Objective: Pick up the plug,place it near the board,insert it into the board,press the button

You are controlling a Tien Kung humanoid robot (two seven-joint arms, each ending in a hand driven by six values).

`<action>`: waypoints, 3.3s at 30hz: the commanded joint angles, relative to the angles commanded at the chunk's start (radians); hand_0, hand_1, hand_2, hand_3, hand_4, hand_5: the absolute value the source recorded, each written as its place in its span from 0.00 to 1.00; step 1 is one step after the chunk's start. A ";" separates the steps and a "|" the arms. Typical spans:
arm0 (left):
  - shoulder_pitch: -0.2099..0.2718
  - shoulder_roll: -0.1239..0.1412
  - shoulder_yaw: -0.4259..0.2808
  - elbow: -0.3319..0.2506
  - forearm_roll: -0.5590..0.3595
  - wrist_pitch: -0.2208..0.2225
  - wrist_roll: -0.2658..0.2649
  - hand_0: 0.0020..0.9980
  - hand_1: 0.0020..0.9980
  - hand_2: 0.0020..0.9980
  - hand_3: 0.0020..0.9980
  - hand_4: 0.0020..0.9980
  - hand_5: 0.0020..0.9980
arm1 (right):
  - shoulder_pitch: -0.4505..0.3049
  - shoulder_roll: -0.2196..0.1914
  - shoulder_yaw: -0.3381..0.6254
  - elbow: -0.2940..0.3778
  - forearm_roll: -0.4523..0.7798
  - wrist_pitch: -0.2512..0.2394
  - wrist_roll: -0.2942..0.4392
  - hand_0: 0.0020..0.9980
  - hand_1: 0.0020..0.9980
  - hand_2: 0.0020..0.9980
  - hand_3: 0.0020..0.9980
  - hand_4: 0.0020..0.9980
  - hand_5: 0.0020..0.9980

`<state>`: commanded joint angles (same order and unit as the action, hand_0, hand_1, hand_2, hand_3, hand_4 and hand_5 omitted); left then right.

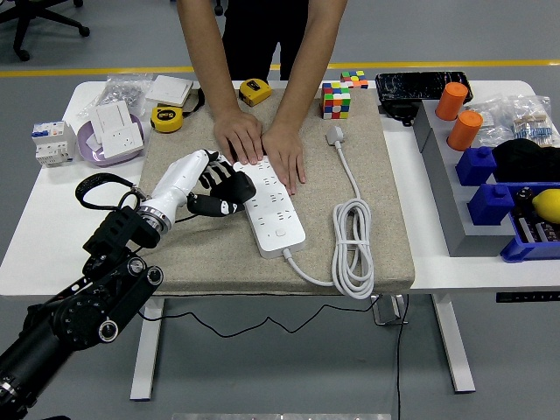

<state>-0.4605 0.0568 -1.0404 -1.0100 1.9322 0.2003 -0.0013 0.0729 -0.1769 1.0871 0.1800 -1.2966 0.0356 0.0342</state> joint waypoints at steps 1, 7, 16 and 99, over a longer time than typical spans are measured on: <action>-0.006 -0.002 0.008 0.005 0.000 0.000 0.000 0.36 0.38 0.40 0.44 0.79 0.15 | 0.000 0.000 0.002 0.000 -0.002 0.000 -0.001 0.94 0.89 0.83 0.83 1.00 0.87; -0.032 -0.013 0.046 0.042 0.003 0.006 0.000 0.37 0.38 0.40 0.44 0.78 0.15 | 0.000 -0.001 -0.004 0.000 0.001 0.000 0.000 0.94 0.88 0.83 0.83 1.00 0.87; -0.047 -0.047 0.043 0.124 0.032 0.016 -0.007 0.37 0.39 0.40 0.45 0.78 0.15 | 0.000 -0.002 -0.017 0.000 0.006 0.001 0.001 0.94 0.89 0.83 0.83 1.00 0.87; -0.062 -0.007 0.057 0.136 -0.011 -0.083 -0.021 0.87 0.88 0.81 0.80 1.00 0.73 | -0.005 -0.004 -0.002 0.000 0.004 0.003 0.000 0.94 0.89 0.83 0.83 1.00 0.86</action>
<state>-0.5221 0.0496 -0.9833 -0.8737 1.9213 0.1174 -0.0226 0.0682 -0.1808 1.0850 0.1800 -1.2925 0.0390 0.0337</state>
